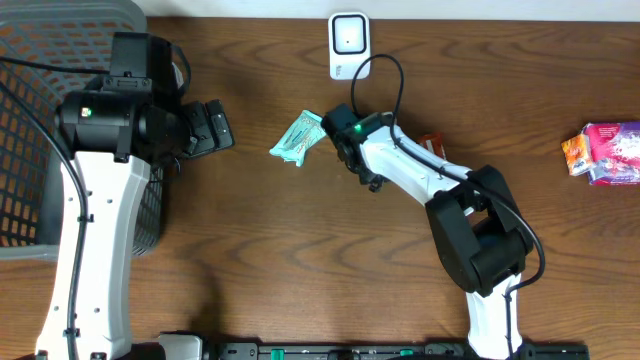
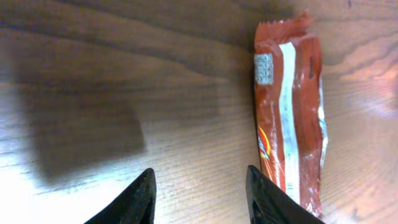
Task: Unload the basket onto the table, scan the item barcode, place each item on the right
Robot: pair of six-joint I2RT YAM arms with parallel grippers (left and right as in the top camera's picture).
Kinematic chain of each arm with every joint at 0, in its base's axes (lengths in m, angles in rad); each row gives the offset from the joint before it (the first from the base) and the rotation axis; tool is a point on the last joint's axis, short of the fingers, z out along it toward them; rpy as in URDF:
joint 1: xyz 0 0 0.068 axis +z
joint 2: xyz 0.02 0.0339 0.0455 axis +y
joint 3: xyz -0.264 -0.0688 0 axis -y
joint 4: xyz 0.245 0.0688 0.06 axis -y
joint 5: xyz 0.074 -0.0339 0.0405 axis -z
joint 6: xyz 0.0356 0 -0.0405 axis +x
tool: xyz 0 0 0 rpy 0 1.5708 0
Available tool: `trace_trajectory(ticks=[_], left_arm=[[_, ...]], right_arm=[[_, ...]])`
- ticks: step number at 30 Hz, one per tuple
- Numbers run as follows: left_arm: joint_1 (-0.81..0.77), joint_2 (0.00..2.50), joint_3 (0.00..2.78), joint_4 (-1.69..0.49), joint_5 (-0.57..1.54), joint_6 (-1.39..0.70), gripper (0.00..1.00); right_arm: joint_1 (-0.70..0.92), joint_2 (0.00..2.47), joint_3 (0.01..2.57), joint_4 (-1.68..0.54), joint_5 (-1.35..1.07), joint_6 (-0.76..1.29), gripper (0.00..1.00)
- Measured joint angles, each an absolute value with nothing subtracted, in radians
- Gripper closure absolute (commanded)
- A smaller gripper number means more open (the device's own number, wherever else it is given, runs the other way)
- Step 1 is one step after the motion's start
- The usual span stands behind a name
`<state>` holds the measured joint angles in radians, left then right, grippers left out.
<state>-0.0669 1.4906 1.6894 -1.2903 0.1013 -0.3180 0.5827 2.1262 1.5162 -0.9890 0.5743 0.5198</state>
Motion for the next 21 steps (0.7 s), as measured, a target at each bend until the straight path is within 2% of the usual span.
trace_trajectory(ticks=[3, 8, 17, 21], left_arm=[[-0.067, 1.491, 1.689, -1.291, 0.101, -0.318, 0.02], [-0.067, 1.491, 1.689, -1.290, 0.102, -0.318, 0.02], [-0.067, 1.491, 1.689, -1.291, 0.102, -0.318, 0.02], [-0.067, 1.491, 1.689, -1.291, 0.102, -0.318, 0.02]], right_arm=[[0.568, 2.123, 1.595, -1.056, 0.552, 0.532, 0.40], [0.484, 2.083, 1.710, -1.106, 0.496, 0.494, 0.37], [0.333, 2.057, 1.636, -1.044, 0.337, 0.314, 0.37], [0.323, 2.057, 1.555, -0.970, 0.308, 0.254, 0.43]])
